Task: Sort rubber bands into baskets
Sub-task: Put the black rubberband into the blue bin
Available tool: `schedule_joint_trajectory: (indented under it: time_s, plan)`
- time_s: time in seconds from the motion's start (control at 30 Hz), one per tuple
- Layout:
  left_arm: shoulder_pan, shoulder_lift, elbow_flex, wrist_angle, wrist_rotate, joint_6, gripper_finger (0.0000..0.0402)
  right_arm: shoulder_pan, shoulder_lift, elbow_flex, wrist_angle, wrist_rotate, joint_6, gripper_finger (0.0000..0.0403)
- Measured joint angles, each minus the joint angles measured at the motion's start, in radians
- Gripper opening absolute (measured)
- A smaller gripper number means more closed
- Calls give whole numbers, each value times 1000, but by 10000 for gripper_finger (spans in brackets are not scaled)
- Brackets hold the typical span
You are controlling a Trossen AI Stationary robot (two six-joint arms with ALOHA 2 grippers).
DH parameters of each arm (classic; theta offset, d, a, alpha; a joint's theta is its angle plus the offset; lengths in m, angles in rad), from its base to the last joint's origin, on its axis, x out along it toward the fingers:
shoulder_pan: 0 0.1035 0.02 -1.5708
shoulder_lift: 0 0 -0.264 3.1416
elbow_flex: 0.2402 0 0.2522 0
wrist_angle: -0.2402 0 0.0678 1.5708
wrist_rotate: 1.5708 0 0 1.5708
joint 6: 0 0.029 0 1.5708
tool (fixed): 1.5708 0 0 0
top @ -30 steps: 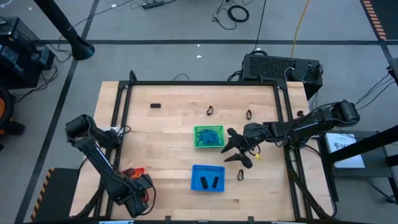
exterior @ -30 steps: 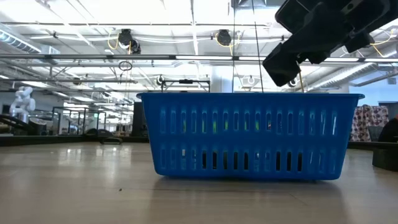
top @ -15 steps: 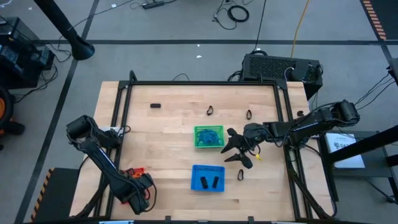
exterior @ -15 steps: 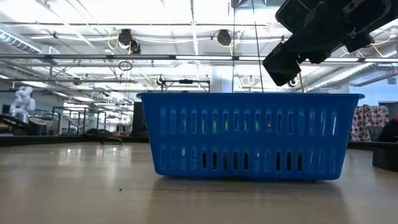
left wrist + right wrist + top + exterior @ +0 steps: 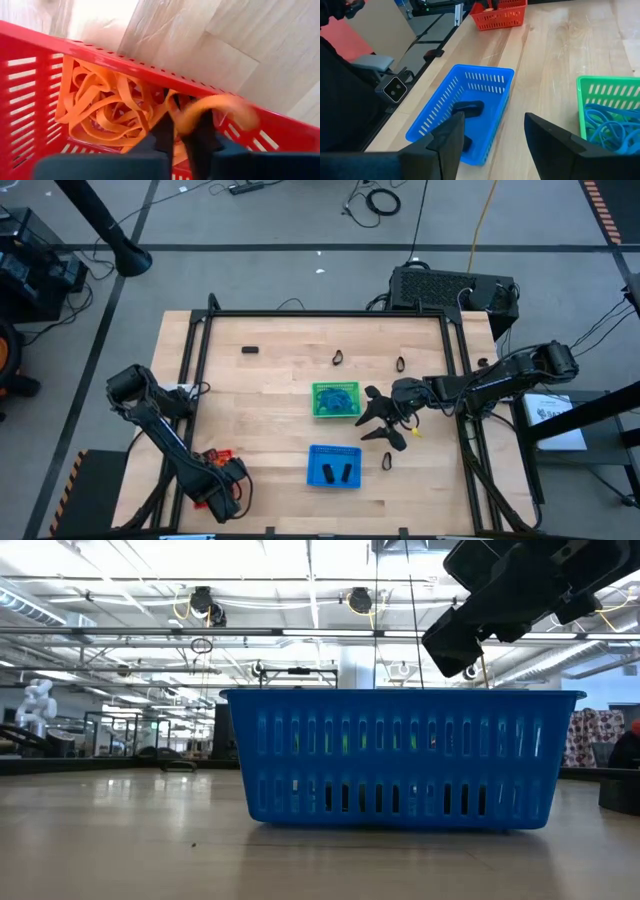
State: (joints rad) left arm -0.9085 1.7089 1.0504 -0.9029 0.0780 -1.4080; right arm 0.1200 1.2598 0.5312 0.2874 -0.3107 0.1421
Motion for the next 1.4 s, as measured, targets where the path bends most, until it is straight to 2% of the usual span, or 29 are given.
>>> schedule_joint_trajectory:
  time_s: [0.1, 0.3, 0.47, 0.6, 0.93, 1.1, 1.27, 1.4]
  plan:
    - [0, 0, 0, -6, 10, 0, 10, 0, 0, 0, 0, 0, -18, 199]
    - [-4, -6, 42, -143, 29, -13, 5, 0, 0, 0, 0, 0, -54, 199]
    - [-24, -48, 108, -326, 38, -74, 4, 0, 0, 0, -1, 0, -59, 199]
    - [-29, -85, 136, -401, 51, -105, 3, 0, 0, 0, -2, 0, -86, 199]
    - [-28, -92, 108, -362, 51, -74, 5, 0, 0, 0, -2, 0, -151, 199]
    - [-28, -92, 106, -330, -8, -48, 47, 0, 0, 0, -4, 0, -159, 199]
    - [-28, -92, 106, -348, -9, -46, 104, 0, 0, 0, -10, 0, -159, 199]
    - [-28, -92, 106, -354, -18, -50, 131, 0, 0, 0, -10, 0, -159, 199]
